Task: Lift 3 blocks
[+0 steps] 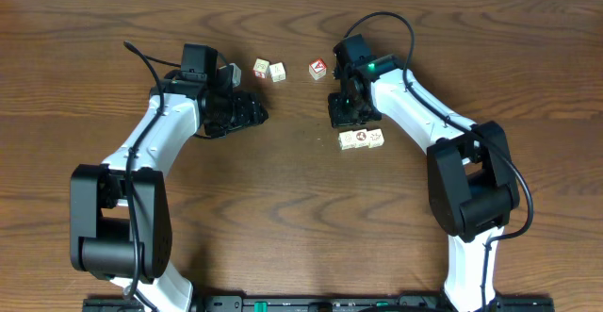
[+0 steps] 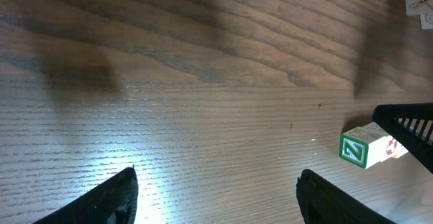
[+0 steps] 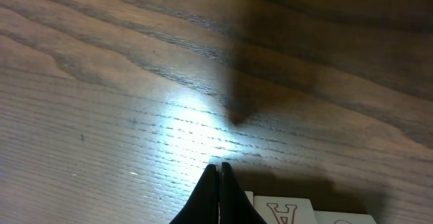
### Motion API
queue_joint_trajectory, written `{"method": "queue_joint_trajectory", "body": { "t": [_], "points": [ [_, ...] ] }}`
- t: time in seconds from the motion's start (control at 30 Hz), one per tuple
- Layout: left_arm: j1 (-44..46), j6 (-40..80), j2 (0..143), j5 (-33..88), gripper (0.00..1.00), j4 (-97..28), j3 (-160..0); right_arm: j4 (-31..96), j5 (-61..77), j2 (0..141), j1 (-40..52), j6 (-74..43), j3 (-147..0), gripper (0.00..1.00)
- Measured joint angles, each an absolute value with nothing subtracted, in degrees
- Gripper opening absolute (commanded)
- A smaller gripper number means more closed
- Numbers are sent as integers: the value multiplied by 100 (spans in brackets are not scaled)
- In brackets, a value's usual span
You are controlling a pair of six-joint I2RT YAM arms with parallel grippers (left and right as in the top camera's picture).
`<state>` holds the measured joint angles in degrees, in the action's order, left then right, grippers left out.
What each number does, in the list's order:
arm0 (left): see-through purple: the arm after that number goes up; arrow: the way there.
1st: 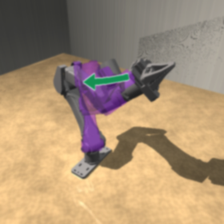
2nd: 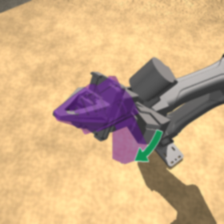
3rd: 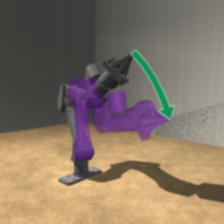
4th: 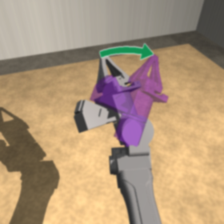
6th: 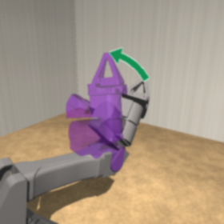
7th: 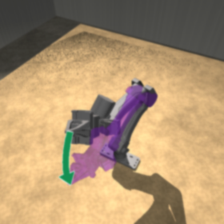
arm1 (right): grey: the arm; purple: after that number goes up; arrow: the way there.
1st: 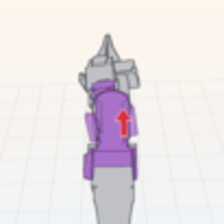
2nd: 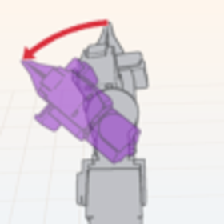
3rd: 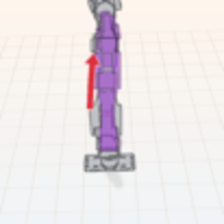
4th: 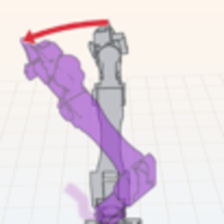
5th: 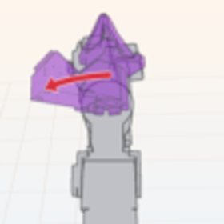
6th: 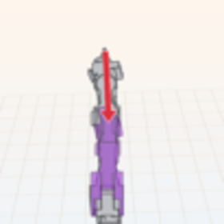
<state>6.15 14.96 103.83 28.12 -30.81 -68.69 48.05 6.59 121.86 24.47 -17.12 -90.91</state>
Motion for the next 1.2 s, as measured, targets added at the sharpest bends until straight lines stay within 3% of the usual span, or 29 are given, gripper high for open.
{"method": "queue_joint_trajectory", "body": {
  "t": [1.2],
  "points": [
    [615, 1496, 10383, 2812, 75, -3127, -6869, 5098, 637, 12186, 2462, -2119, -8934, 1]
  ]
}}
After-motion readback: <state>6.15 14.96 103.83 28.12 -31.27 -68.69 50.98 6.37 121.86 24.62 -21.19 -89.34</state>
